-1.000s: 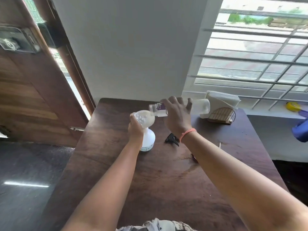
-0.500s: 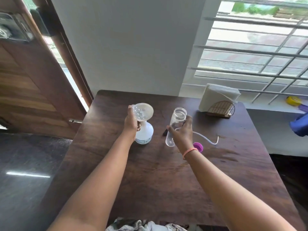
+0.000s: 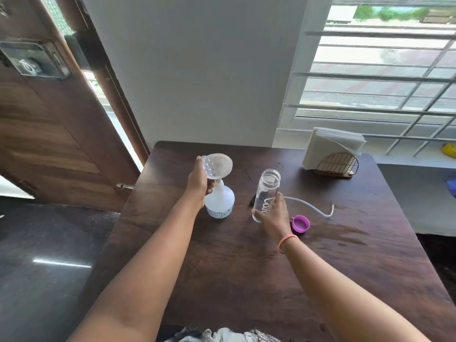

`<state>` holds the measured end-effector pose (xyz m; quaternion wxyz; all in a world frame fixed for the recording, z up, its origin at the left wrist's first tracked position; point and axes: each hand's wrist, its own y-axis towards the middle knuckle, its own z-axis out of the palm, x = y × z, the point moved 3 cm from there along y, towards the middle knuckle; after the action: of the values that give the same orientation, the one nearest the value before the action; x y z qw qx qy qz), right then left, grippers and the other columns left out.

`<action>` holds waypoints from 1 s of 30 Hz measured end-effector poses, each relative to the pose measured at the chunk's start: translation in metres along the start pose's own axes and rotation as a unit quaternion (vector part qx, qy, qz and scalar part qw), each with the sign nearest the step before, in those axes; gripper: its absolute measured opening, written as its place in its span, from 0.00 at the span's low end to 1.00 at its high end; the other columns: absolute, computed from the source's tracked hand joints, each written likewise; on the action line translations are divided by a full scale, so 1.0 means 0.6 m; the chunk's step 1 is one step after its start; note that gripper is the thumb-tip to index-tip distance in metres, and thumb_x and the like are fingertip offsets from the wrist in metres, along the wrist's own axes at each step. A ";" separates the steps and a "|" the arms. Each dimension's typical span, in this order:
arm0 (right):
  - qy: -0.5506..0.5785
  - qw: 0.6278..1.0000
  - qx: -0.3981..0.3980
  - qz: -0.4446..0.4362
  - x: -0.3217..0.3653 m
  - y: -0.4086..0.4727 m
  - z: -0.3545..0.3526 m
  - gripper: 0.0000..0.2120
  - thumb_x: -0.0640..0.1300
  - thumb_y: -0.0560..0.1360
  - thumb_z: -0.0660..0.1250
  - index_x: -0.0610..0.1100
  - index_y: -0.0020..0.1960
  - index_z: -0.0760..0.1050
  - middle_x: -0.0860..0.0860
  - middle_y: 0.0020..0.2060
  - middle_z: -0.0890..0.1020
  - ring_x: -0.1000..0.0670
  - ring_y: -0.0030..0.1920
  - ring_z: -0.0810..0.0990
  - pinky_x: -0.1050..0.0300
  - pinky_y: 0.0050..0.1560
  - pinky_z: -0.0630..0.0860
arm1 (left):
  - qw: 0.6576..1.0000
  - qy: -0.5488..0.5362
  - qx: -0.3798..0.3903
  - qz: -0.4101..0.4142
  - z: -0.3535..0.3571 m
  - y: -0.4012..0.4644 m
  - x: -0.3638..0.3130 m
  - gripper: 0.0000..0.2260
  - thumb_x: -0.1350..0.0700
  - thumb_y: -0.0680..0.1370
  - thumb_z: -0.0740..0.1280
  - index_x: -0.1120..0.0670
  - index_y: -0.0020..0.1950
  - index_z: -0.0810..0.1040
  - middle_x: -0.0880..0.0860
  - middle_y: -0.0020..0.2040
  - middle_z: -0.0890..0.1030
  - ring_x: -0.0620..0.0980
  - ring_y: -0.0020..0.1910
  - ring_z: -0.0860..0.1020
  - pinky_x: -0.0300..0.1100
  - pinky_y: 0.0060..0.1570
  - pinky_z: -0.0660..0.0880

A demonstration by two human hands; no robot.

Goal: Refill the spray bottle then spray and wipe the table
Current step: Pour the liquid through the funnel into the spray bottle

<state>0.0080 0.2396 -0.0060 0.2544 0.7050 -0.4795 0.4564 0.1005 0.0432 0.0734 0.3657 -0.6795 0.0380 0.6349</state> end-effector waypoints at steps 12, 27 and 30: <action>-0.002 0.994 0.046 0.097 -0.074 -0.018 -0.005 0.43 0.27 0.64 0.73 0.41 0.74 0.58 0.52 0.52 0.74 0.48 0.58 0.75 0.59 0.65 0.69 | 0.999 0.033 0.018 -0.019 0.000 0.015 -0.003 0.21 0.39 0.80 0.55 0.55 0.50 0.76 0.59 0.40 0.74 0.48 0.26 0.64 0.36 0.24 0.62; -0.038 0.997 0.033 0.062 -0.082 -0.005 -0.001 0.24 0.26 0.60 0.65 0.53 0.43 0.68 0.48 0.43 0.80 0.45 0.49 0.79 0.51 0.54 0.77 | 0.999 0.018 0.013 0.040 0.002 -0.006 0.013 0.17 0.39 0.81 0.54 0.48 0.46 0.77 0.51 0.36 0.72 0.46 0.27 0.62 0.39 0.29 0.60; -0.038 0.997 0.042 0.055 -0.087 -0.004 0.001 0.24 0.26 0.59 0.64 0.51 0.46 0.69 0.48 0.45 0.81 0.46 0.50 0.79 0.52 0.54 0.76 | 1.000 0.025 0.008 0.013 0.002 0.001 0.016 0.19 0.38 0.80 0.56 0.52 0.44 0.75 0.52 0.35 0.71 0.46 0.26 0.62 0.38 0.28 0.60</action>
<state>0.0040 0.2633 -0.0527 0.1800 0.7044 -0.5075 0.4624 0.1012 0.0472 0.0645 0.3615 -0.6915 0.0608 0.6224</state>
